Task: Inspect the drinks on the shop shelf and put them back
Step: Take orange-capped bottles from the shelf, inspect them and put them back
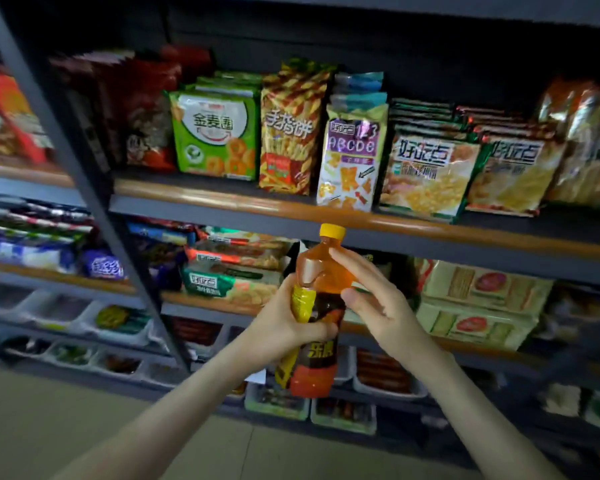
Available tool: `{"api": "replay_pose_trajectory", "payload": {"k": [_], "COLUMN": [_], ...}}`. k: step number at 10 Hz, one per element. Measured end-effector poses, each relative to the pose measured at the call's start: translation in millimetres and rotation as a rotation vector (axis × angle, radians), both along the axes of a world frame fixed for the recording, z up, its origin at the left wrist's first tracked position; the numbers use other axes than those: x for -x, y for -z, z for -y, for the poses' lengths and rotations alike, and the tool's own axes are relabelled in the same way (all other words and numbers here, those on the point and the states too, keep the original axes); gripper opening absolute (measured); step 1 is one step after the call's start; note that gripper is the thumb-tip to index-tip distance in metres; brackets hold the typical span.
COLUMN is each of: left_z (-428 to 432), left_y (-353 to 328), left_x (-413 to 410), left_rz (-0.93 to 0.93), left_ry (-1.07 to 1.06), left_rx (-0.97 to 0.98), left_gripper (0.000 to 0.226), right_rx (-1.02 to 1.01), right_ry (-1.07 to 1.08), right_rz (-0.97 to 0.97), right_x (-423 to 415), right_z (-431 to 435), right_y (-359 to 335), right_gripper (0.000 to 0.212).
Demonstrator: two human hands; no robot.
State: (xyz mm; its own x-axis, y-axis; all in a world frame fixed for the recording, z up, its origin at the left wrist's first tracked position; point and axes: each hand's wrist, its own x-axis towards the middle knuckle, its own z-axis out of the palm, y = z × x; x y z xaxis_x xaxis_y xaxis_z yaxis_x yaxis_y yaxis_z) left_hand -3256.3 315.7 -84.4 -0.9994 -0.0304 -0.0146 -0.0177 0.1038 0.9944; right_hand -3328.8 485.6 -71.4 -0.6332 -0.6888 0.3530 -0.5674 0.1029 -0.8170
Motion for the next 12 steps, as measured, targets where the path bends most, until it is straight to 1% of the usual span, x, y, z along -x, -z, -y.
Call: {"api": "replay_pose_trajectory", "payload": {"k": [1,2,3,4,5,6,7,8,9,10,11,12], "left_z": [3.3,25.8,44.3,48.9,31.9,46.8,54.9,61.6,75.1,85.3,81.5,67.7], "left_y": [2.0,9.7,14.7,6.6,5.6,-6.2,-4.8,-8.0,-1.2,6.0,0.7,-10.4], "left_x": [-7.8,-16.0,-17.4,-21.2,-20.5,-41.6,-44.1,-43.5,-39.9,-30.6,-14.2,10.2], "left_rz": [0.206,0.256,0.218,0.349,0.502,0.610,0.497,0.290,-0.107,-0.286,-0.569,-0.825], "left_ry": [-0.050,-0.002,-0.082,-0.216,-0.004,0.160,0.112,0.073,0.074,0.065,0.047,0.084], "left_rx": [-0.211,-0.312,-0.323,-0.276,-0.318,-0.077,0.255,0.569,0.972,1.049,1.254,1.308], "left_gripper": [0.061,0.044,0.041,0.042,0.047,0.076,0.081,0.064,0.018,0.059,0.086,0.080], "right_rx": [-0.068,-0.253,-0.377,-0.480,-0.426,-0.273,-0.236,-0.136,0.041,0.175,0.258,0.278], "right_ry": [-0.012,-0.078,-0.190,-0.290,-0.273,-0.159,0.021,0.075,0.073,0.108,0.087,0.070], "right_rz": [-0.119,-0.301,-0.279,-0.276,-0.262,-0.047,0.160,0.375,0.601,0.810,0.915,0.948], "right_x": [-1.4,-5.9,-8.1,-6.2,-7.6,-14.5,-19.4,-19.5,-18.7,-13.3,-10.3,-14.6], "right_z": [12.3,21.4,30.2,38.5,43.6,48.1,55.0,60.5,62.6,62.4,60.2,53.0], "right_y": [16.0,28.4,27.7,26.3,30.5,32.8,33.4,31.9,23.3,13.5,-1.9,-16.6], "right_gripper": [0.062,0.082,0.093,0.097,0.093,0.076,0.063,0.042,0.033,0.044,0.048,0.039]}}
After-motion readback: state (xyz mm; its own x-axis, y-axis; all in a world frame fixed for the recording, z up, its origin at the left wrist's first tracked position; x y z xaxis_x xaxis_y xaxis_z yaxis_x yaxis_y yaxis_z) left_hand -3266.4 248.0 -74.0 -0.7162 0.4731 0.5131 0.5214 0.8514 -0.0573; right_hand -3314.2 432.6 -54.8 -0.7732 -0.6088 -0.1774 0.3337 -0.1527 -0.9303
